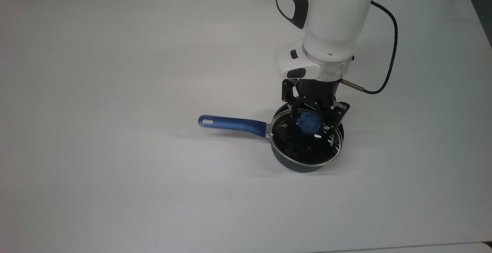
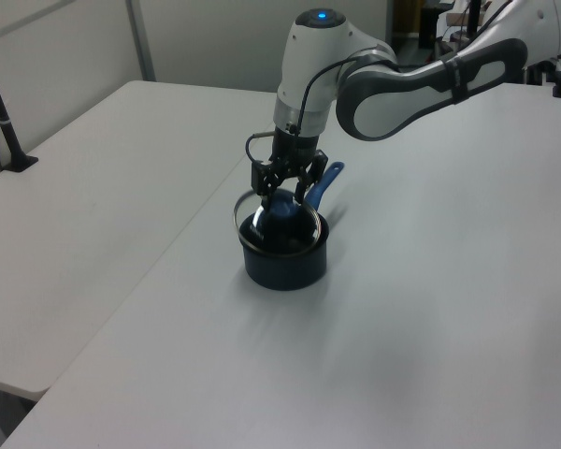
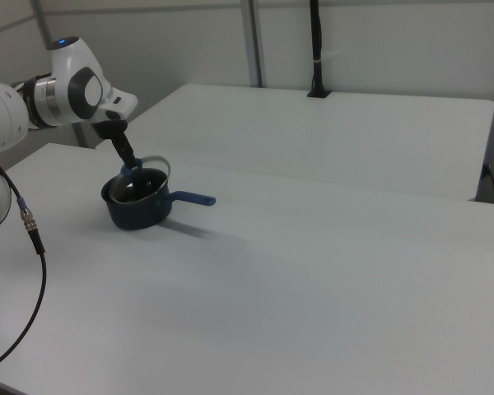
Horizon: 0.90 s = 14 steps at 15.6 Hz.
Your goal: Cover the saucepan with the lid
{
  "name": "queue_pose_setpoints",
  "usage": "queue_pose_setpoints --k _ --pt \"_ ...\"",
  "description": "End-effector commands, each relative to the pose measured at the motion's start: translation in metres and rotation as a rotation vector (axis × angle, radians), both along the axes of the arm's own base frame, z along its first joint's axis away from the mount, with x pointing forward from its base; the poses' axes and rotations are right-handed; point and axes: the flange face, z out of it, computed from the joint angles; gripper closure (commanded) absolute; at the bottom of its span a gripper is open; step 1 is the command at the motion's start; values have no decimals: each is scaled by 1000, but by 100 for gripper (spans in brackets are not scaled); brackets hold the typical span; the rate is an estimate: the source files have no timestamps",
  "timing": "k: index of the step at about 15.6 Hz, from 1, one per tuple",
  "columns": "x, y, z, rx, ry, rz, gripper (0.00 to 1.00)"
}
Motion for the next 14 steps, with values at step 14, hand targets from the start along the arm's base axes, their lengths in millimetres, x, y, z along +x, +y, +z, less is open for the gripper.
queue_pose_setpoints --k 14 --pt "-80 -147 139 -75 346 107 0"
